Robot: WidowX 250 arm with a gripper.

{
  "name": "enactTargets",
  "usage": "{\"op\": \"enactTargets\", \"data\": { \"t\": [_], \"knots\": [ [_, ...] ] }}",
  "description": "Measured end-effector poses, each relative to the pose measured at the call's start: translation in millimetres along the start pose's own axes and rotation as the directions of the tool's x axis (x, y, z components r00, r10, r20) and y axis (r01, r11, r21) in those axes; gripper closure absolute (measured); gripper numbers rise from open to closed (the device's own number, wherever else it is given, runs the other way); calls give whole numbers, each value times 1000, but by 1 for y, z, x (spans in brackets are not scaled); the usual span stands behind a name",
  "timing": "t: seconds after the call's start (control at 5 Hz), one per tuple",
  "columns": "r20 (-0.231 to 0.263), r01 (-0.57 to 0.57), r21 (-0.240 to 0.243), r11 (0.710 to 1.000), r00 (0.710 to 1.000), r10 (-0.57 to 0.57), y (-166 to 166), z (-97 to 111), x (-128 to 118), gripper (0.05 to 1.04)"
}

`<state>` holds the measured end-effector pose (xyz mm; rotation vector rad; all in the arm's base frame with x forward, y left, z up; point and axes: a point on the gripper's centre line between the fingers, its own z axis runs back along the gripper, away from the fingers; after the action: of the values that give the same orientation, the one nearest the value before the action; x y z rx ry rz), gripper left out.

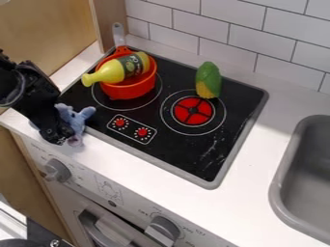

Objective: Move the blue toy to the bottom of the right burner

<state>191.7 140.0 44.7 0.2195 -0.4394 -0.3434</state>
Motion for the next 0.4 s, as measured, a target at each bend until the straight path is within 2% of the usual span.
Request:
{"op": "enactTargets", "data": {
  "t": [0.2, 0.4],
  "knots": [
    [5, -3, -11, 1000, 1000, 3, 1, -1, -1, 462],
    [-11, -14, -36, 999, 1000, 13, 1, 1, -1, 711]
  ]
}}
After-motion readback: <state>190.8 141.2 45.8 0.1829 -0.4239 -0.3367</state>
